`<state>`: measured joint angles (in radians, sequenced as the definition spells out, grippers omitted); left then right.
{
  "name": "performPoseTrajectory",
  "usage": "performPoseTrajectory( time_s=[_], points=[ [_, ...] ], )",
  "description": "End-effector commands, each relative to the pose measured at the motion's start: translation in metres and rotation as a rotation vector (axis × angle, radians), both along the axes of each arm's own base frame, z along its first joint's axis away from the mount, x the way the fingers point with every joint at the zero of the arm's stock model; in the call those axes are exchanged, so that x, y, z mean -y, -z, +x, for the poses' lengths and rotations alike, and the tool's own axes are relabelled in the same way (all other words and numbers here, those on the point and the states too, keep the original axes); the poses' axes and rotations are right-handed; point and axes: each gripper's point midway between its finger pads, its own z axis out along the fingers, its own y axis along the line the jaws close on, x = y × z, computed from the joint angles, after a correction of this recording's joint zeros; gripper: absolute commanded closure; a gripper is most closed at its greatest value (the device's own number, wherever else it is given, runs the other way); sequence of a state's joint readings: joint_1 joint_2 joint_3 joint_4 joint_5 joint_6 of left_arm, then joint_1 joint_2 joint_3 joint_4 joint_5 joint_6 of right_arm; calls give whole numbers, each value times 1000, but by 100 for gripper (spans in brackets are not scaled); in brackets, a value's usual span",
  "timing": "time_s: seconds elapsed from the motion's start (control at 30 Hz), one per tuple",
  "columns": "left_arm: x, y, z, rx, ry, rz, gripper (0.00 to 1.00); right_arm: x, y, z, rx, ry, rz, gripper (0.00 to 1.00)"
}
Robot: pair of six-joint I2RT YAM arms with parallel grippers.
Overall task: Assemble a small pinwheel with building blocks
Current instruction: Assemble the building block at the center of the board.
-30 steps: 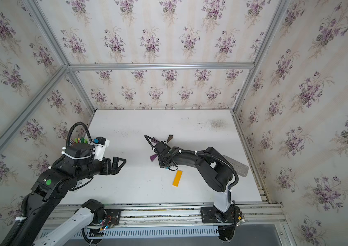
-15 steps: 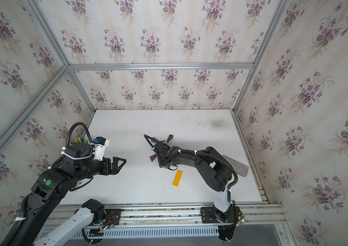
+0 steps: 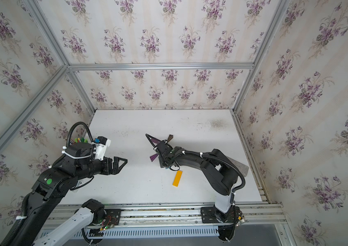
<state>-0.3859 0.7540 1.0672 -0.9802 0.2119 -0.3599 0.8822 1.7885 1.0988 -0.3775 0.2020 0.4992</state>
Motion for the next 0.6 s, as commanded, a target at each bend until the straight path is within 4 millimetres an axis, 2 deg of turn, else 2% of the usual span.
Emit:
performPoseTrajectory(
  time_s=[0.0, 0.1, 0.17, 0.23, 0.3, 0.43, 0.57],
  points=[
    [2, -3, 3, 9, 0, -15, 1, 1, -19, 3, 41, 25, 36, 37],
    [9, 4, 5, -1, 35, -24, 1, 7, -39, -1, 65, 38, 73, 39],
    [16, 12, 7, -19, 64, -32, 1, 16, -50, -6, 84, 56, 90, 44],
    [23, 22, 10, -42, 88, -47, 1, 27, -54, -12, 85, 74, 94, 47],
    [28, 29, 13, -66, 94, -65, 1, 37, -49, -22, 60, 89, 91, 48],
    [30, 33, 18, -63, 86, -73, 1, 66, -23, -52, -35, 178, 45, 45],
    [28, 49, 17, -83, 109, -31, 1, 79, -2, -72, -86, 246, 99, 42]
  ],
)
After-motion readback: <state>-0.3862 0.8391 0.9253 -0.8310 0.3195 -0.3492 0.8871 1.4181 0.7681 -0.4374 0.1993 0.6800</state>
